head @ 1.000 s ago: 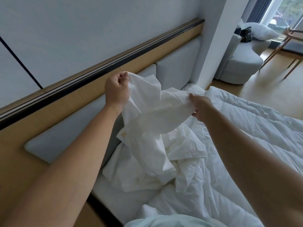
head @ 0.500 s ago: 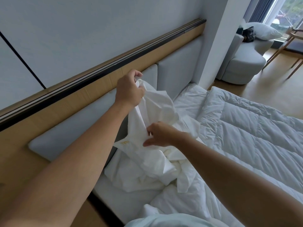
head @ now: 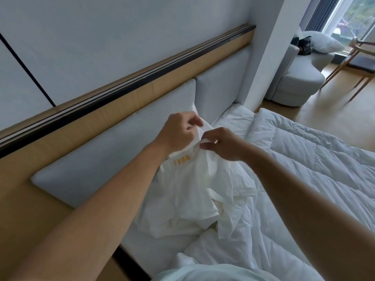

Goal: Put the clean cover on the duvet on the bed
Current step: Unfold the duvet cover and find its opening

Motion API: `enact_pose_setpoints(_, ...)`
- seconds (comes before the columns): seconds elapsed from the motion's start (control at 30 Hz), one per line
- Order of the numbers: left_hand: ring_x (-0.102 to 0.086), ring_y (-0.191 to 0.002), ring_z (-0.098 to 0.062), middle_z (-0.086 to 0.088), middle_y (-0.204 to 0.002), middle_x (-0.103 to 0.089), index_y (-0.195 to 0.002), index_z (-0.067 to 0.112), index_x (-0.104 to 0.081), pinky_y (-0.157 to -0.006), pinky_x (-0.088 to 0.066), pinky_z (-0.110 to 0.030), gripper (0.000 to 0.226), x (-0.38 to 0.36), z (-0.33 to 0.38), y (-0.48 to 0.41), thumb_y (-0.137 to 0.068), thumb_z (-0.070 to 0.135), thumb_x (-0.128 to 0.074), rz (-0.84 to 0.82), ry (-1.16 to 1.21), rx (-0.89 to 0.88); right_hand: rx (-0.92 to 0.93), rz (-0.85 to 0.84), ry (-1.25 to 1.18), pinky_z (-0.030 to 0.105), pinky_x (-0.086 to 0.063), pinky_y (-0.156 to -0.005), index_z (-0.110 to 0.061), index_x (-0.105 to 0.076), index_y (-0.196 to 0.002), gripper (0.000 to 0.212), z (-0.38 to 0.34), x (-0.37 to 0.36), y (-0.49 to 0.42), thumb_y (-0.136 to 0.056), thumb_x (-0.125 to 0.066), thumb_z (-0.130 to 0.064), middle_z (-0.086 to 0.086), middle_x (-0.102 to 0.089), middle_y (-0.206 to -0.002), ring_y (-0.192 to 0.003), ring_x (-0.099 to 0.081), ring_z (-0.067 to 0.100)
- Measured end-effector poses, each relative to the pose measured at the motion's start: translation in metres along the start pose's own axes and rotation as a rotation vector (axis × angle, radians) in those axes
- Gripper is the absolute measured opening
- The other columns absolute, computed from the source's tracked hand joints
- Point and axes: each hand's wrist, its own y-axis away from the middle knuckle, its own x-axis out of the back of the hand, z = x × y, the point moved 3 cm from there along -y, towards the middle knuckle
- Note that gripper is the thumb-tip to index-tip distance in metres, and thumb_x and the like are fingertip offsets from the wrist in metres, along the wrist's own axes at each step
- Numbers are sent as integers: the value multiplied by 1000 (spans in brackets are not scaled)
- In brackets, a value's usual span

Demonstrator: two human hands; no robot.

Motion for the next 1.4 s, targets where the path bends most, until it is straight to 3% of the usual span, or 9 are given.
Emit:
enact_pose_setpoints(0.13,-67,-83,-27,-8,-91,-70,-101,9,-64,-83,-57,-43,30,-12,13,-5,-80,17,-45,-288,465,222,-86,-39,-276,29,-46,-76,-3,-71,-97,10,7,28,10,-97,-65,-10,8,-62,-83,-77,-55,14)
enact_pose_setpoints(0.2,-63,-79,-28,-16,-91,-65,-103,3,-60,-77,-56,-40,36,-14,12,-7,-76,19,-45,-426,618,348,-101,-59,-487,29,-50,-80,-2,-69,-95,9,12,39,16,-98,-60,-4,9,-65,-86,-82,-60,18)
enact_pose_setpoints(0.4,-45,-75,-23,-6,-75,-52,-72,17,-58,-86,-36,-43,32,-13,3,-3,-84,43,-43,-668,505,382,-133,15,-953,25,-55,-71,-6,-63,-91,8,25,56,22,-90,-58,-11,3,-64,-77,-73,-62,14)
enact_pose_setpoints(0.57,-64,-84,-28,-17,-98,-68,-101,3,-72,-88,-50,-36,53,-8,0,4,-91,40,-36,-920,854,529,-213,87,-987,23,-55,-63,-6,-63,-92,15,42,57,21,-100,-50,-3,2,-65,-74,-67,-62,13)
enact_pose_setpoints(0.77,-66,-86,-23,-11,-102,-70,-108,4,-66,-82,-54,-32,35,0,-8,6,-88,23,-44,-947,1059,607,-346,266,-372,25,-38,-60,-3,-65,-92,20,67,43,13,-104,-52,-11,7,-53,-79,-71,-47,17)
enact_pose_setpoints(1.0,-71,-95,-27,-16,-112,-71,-127,6,-69,-86,-59,-36,59,-4,-14,9,-78,-8,-40,-1006,1094,521,-422,310,-169,21,-34,-51,5,-61,-92,20,65,27,3,-103,-48,-7,10,-52,-80,-73,-44,18)
enact_pose_setpoints(1.2,-67,-116,-31,-13,-129,-68,-132,21,-65,-90,-58,-36,43,-14,0,-1,-90,15,-72,-864,795,371,-434,220,-686,35,-42,-72,4,-67,-97,21,42,21,5,-98,-50,-9,20,-59,-88,-83,-53,29)
enact_pose_setpoints(1.27,-73,-104,-24,-4,-110,-76,-114,22,-73,-78,-59,-25,33,-16,9,-4,-85,34,-82,-722,519,337,-426,90,-893,35,-42,-73,-4,-66,-91,34,32,19,7,-99,-54,-35,13,-58,-83,-76,-54,25)
enact_pose_setpoints(1.4,-66,-63,-5,6,-70,-70,-80,14,-69,-58,-52,-25,58,-20,17,-11,-53,60,-94,-442,125,280,-336,-115,-800,28,-24,-57,-13,-68,-75,60,26,19,14,-78,-56,-72,-2,-40,-62,-56,-32,10)
